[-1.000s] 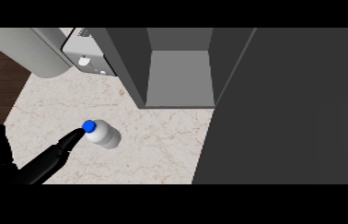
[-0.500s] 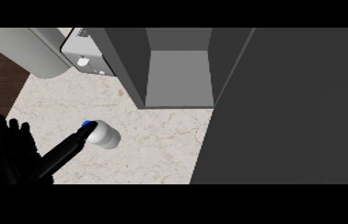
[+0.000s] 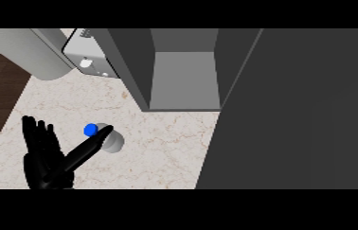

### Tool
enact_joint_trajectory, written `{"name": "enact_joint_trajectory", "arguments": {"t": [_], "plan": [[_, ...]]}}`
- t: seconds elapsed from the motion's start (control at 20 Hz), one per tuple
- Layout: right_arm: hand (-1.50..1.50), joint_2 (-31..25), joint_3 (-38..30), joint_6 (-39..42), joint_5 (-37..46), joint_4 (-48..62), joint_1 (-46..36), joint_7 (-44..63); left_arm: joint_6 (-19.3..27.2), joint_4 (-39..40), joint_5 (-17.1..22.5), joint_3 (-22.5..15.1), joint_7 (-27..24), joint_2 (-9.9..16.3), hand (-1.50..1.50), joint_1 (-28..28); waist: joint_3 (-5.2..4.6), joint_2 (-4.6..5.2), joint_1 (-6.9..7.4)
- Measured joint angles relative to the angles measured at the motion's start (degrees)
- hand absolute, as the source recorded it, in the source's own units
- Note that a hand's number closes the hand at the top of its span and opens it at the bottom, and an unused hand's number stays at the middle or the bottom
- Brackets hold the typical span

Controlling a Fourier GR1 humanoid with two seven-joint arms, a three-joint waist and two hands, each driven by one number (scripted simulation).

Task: Pick up the bottled water, place it into the cabinet and close the cabinet

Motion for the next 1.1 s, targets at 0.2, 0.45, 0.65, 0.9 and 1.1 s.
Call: {"name": "enact_joint_trajectory", "arguments": {"t": [0.2, 0.45, 0.65, 0.9, 1.1], "plan": [[-1.50, -0.7, 1.1, -0.9, 0.2, 0.0, 0.3, -0.3, -1.0, 4.7, 5.3, -0.1, -6.6, 0.0, -1.50, -0.1, 0.01, -0.02, -0.03], [-1.50, -0.9, 2.6, -2.8, 0.9, 0.2, -0.5, -0.1, -1.3, 12.6, 12.1, -0.2, -14.0, -0.1, -1.50, -2.8, -0.02, -0.01, -0.20], [-1.50, -1.6, 3.7, -3.9, 1.4, 0.1, -1.0, 0.3, -1.0, 17.9, 16.5, -0.6, -19.3, -0.1, -1.50, -4.2, -0.02, -0.02, -0.28], [-1.50, -3.1, 2.9, -4.3, 1.3, 0.2, -0.5, -1.1, -1.4, 24.2, 21.5, -0.6, -25.8, -0.1, -1.50, -5.7, 0.02, 0.03, -0.18], [-1.50, -4.1, 3.2, -4.7, 1.2, 0.1, 0.1, -2.0, -2.6, 30.6, 25.4, 0.7, -30.9, -0.1, -1.50, -8.1, 0.02, 0.05, -0.22]]}}
